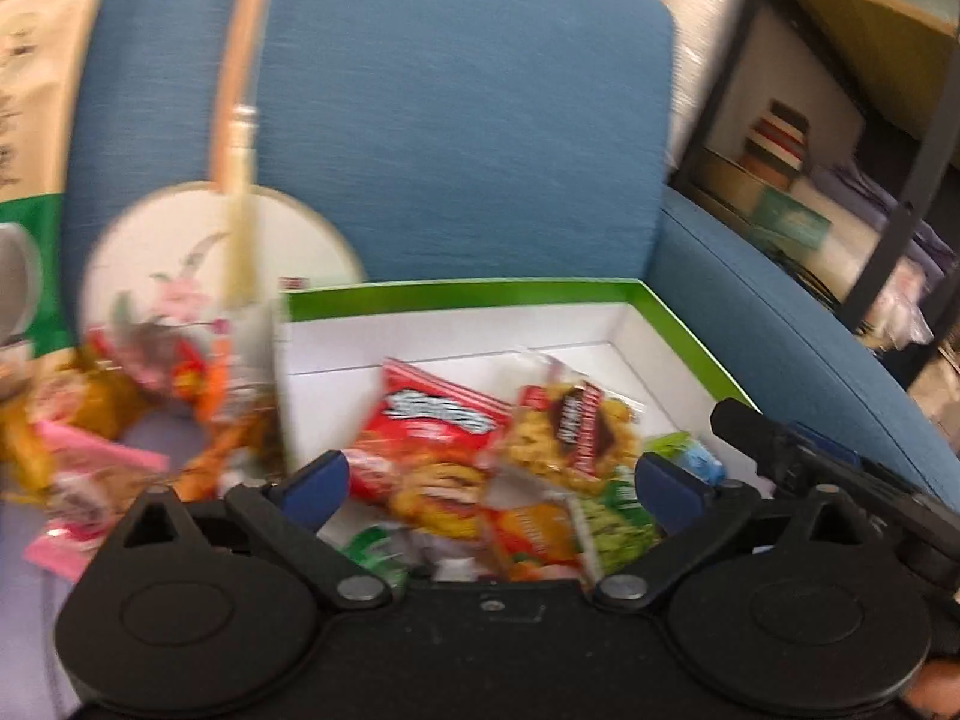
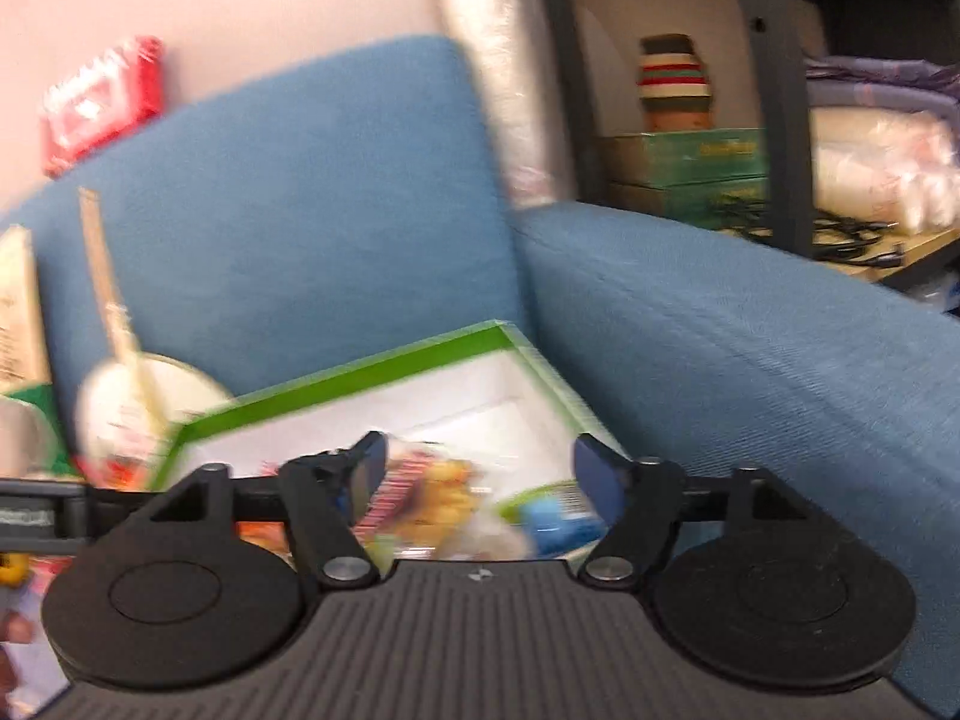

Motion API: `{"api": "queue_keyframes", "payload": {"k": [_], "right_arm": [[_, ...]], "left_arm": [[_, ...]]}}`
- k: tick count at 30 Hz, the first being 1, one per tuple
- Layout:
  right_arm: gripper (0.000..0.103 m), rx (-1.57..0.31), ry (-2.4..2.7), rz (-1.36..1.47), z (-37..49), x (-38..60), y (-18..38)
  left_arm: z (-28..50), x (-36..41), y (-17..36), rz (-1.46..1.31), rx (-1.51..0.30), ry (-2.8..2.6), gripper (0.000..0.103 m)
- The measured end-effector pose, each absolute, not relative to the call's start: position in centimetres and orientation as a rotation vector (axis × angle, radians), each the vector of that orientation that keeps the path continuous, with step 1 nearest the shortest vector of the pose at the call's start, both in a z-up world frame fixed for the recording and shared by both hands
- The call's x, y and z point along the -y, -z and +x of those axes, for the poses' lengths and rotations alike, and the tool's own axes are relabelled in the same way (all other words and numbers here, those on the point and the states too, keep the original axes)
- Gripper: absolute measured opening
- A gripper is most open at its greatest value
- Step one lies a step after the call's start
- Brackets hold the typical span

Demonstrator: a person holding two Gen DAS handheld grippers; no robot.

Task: Organize snacks
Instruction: 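Grasp the white biscuit bag with both tools together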

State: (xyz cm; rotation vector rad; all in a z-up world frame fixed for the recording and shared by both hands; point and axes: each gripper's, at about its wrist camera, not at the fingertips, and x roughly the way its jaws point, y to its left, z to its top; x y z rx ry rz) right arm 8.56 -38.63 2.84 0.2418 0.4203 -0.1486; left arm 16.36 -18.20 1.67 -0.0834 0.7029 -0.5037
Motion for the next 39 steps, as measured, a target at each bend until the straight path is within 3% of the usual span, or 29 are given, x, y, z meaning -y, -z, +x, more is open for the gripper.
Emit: {"api": "queue_keyframes", "payload": {"k": [17,19,22,27,30,31,32,35,36,39], "right_arm": [[0.103,-0.535,-0.337,0.081,8.2,25.3,-2.2],[0.083,-0.555,-0.352,0.004,8.0,24.0,-1.8],[0.065,-0.566,-0.359,-0.074,7.8,22.6,-1.0],[0.054,-0.492,-0.311,-0.191,7.7,21.4,-0.1],[0.053,-0.462,-0.302,-0.276,7.4,20.6,0.2],[0.032,-0.461,-0.323,-0.304,7.2,20.2,0.2],[0.019,-0.479,-0.358,-0.314,7.3,19.9,0.2],[0.014,-0.514,-0.460,-0.292,6.7,19.2,-0.1],[0.005,-0.535,-0.519,-0.256,6.6,19.0,-0.3],[0.003,-0.571,-0.706,-0.233,5.6,18.0,-0.3]], "left_arm": [[11.0,1.9,-0.1,-0.110,-0.737,0.210,0.103],[11.4,1.6,-0.2,-0.167,-0.755,0.237,0.103],[11.9,2.5,-0.7,-0.189,-0.757,0.290,0.103],[11.8,4.3,-1.4,-0.144,-0.727,0.321,0.103],[11.7,4.5,-1.2,-0.124,-0.734,0.324,0.103],[11.6,4.4,-1.1,-0.119,-0.737,0.321,0.103],[11.6,4.2,-1.1,-0.118,-0.738,0.318,0.103],[11.4,3.7,-1.2,-0.120,-0.745,0.311,0.103],[11.4,3.6,-1.3,-0.119,-0.748,0.311,0.103],[11.3,3.3,-1.2,-0.110,-0.755,0.316,0.103]]}}
